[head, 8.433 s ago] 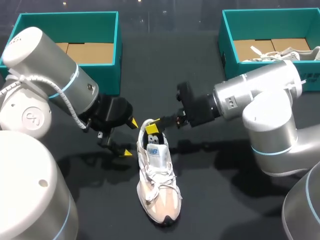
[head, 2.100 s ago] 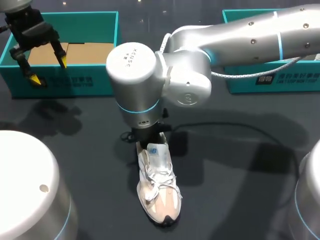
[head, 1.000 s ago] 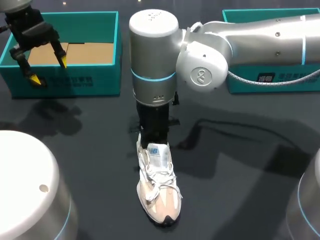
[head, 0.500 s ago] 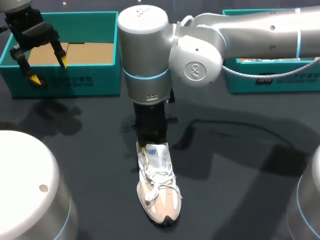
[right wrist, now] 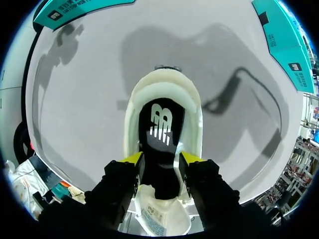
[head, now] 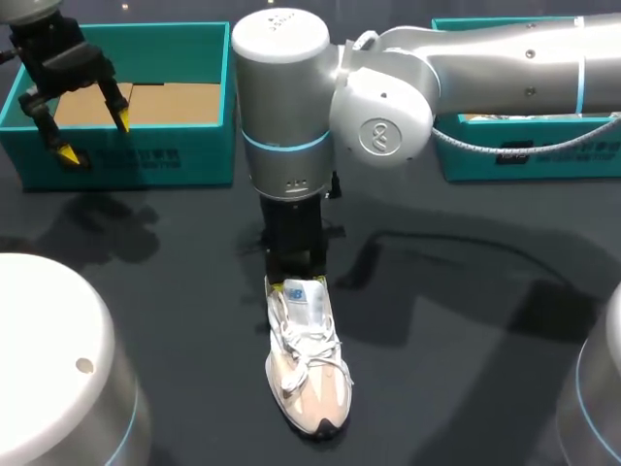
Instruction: Take the shoe out of the shoebox, open the shoe tongue, remove and reinsert the insole, then place the shoe into the shoebox
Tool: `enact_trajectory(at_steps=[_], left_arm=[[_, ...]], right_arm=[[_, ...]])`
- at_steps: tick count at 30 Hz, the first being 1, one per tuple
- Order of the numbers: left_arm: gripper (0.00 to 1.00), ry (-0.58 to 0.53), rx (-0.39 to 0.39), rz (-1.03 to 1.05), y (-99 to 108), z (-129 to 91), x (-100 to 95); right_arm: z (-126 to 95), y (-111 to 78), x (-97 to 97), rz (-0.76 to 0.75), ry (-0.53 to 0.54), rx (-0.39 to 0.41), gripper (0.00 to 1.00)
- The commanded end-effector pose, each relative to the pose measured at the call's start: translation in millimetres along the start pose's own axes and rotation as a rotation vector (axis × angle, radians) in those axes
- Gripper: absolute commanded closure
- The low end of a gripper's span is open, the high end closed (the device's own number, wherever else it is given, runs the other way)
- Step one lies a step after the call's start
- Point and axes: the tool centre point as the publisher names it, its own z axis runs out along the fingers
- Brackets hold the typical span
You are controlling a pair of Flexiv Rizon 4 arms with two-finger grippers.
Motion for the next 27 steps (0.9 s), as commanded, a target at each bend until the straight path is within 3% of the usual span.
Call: enact_trajectory(at_steps=[1,14,27], left_arm=[[0.0,0.001,-0.002,0.0,0.1,-0.3,0.6],[0.0,0.001,-0.002,0.0,0.1,-0.3,0.6],[0.0,0.001,-0.002,0.0,0.1,-0.3,0.6]], right_arm=[[-0.9,1.2,1.1,0.004,-0.007,0.005,0.51],[-5.1,-8.7,0.7,0.041,-0.014,0.009,0.5],[-2.8,-14.8,-2.0,0.06,0.001,0.005,0.34]])
